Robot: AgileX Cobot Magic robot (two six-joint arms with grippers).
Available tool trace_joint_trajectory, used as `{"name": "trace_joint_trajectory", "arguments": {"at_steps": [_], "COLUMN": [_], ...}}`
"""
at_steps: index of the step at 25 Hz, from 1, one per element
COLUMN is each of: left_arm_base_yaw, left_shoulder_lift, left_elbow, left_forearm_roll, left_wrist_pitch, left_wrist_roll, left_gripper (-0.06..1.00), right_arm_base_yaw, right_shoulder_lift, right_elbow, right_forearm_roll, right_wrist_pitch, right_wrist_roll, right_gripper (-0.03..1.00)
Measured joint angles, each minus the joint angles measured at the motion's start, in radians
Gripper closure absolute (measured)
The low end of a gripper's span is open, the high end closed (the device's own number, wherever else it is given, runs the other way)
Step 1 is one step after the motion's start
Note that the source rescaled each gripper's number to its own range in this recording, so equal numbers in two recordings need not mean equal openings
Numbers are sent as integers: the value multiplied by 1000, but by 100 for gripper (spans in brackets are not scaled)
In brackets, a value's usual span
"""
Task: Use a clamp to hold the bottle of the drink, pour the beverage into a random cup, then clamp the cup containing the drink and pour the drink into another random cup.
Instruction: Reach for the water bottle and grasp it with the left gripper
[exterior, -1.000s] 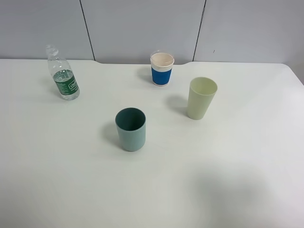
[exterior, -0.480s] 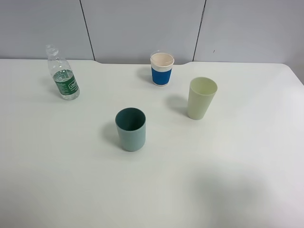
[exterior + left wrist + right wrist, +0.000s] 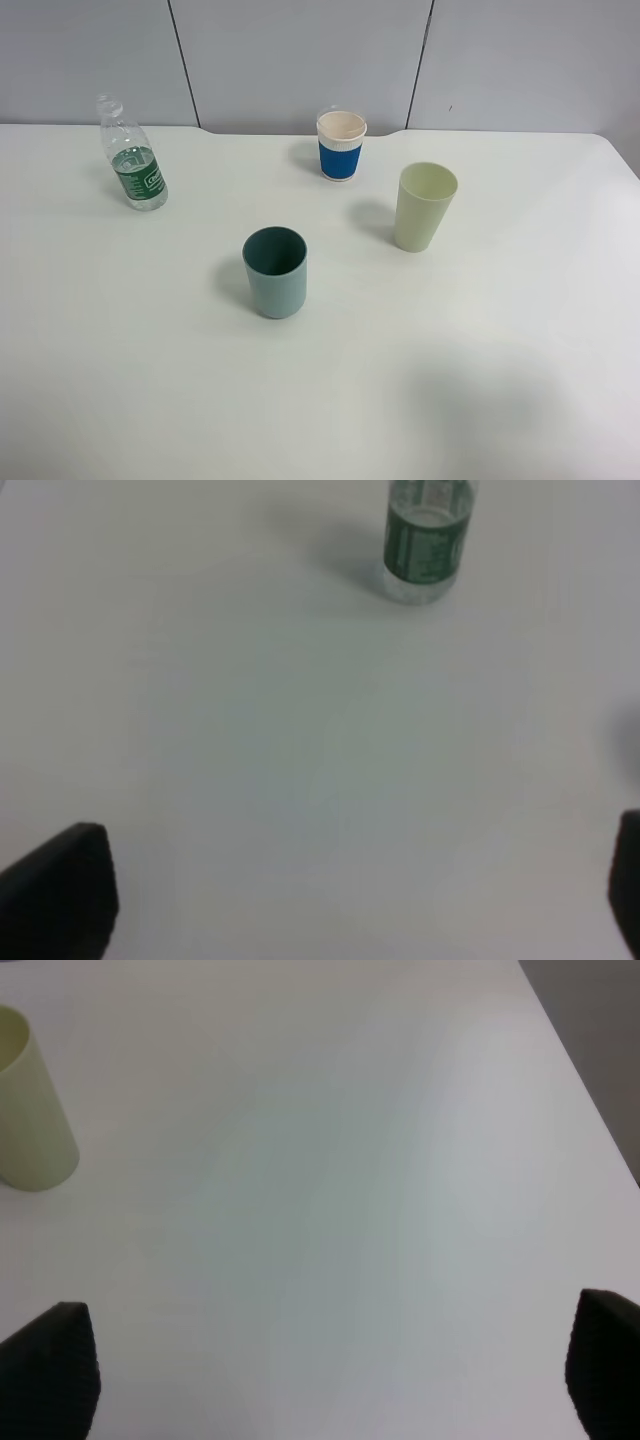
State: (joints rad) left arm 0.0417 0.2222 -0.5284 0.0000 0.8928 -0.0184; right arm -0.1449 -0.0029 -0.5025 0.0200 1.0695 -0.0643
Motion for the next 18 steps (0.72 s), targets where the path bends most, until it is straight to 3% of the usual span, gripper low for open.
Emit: {"name": "trace_joint_trajectory", "arguments": {"at_steps": [8, 18], "left_arm_base_yaw": [0, 0], "left_shoulder_lift": [264, 578], "left_elbow": [-3, -3], "left_forearm_roll": [0, 0], "left_wrist_pitch": [-181, -253], "left_wrist_roll": [31, 43], "left_gripper": [-6, -6], "right_arm_base_yaw": [0, 0], "right_shoulder_lift": [0, 0], "right_elbow": [0, 0], "right_forearm_roll": [0, 0], "right_wrist_pitch": [0, 0], "right_wrist_roll": [0, 0], "right_gripper": [20, 20]}}
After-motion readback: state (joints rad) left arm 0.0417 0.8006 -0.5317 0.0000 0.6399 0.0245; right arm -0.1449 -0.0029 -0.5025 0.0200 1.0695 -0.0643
